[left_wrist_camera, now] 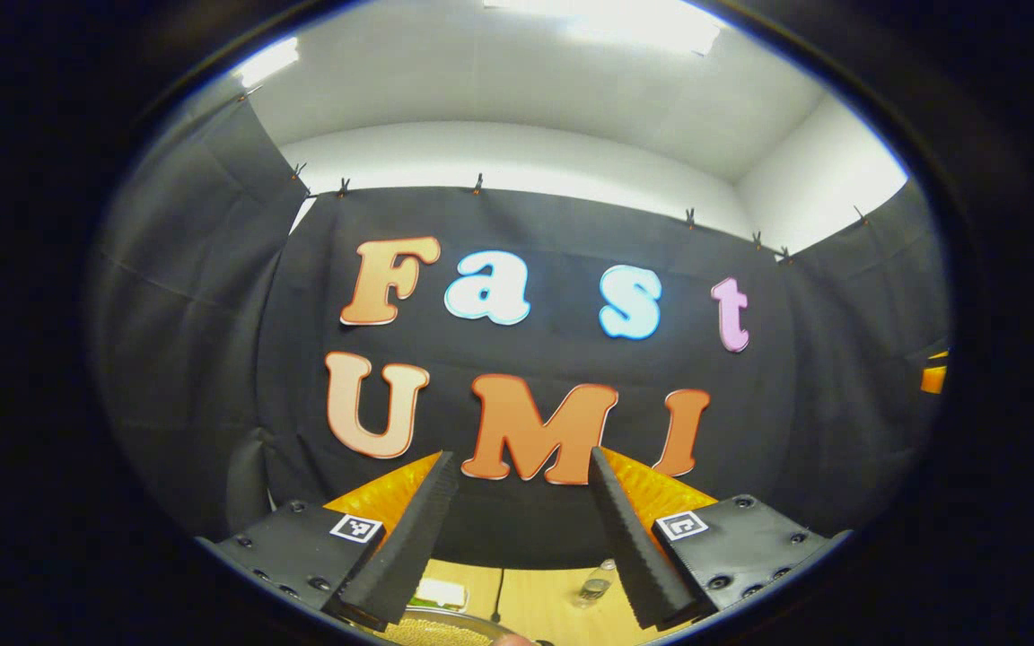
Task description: First push the handle of the pot to place it horizontally, then grasp the pot with both hands and set it on the induction cooktop.
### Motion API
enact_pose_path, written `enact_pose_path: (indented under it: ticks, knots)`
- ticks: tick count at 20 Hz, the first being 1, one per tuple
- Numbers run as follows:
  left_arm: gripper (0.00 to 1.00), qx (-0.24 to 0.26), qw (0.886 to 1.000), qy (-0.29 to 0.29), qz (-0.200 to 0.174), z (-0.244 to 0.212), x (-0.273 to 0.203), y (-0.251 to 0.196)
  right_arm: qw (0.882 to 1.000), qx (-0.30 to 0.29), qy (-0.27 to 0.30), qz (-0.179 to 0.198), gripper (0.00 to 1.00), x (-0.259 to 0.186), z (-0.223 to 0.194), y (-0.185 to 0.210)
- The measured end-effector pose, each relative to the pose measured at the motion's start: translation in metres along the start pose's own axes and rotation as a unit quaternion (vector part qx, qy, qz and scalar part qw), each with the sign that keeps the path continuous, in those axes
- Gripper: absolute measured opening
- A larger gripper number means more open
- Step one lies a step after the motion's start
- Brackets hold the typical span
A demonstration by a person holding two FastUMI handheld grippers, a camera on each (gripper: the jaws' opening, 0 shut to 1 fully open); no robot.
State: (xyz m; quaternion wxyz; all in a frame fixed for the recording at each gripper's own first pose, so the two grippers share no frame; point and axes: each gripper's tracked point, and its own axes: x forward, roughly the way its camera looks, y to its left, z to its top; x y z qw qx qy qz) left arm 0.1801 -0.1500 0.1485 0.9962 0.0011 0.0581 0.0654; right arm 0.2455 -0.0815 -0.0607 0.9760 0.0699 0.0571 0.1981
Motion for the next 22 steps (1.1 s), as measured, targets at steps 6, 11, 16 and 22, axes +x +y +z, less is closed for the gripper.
enact_pose_path:
  ticks: [6, 11, 16, 22]
  knots:
    - [0.95, -0.017, 0.999, -0.036, -0.012, 0.054, -0.008, -0.013, 0.999, -0.001, -0.043, 0.010, 0.95, -0.013, 0.057, -0.004]
    - [0.95, -0.006, 0.999, -0.053, 0.011, 0.082, -0.010, -0.002, 0.999, -0.002, -0.054, 0.004, 0.95, -0.004, 0.075, -0.006]
    - [0.95, -0.019, 0.997, -0.070, 0.023, 0.106, -0.009, 0.009, 0.998, -0.007, -0.061, 0.008, 0.95, 0.006, 0.081, -0.002]
    - [0.95, -0.016, 0.994, -0.100, 0.033, 0.120, -0.011, 0.014, 0.997, 0.008, -0.068, 0.017, 0.95, 0.010, 0.085, -0.002]
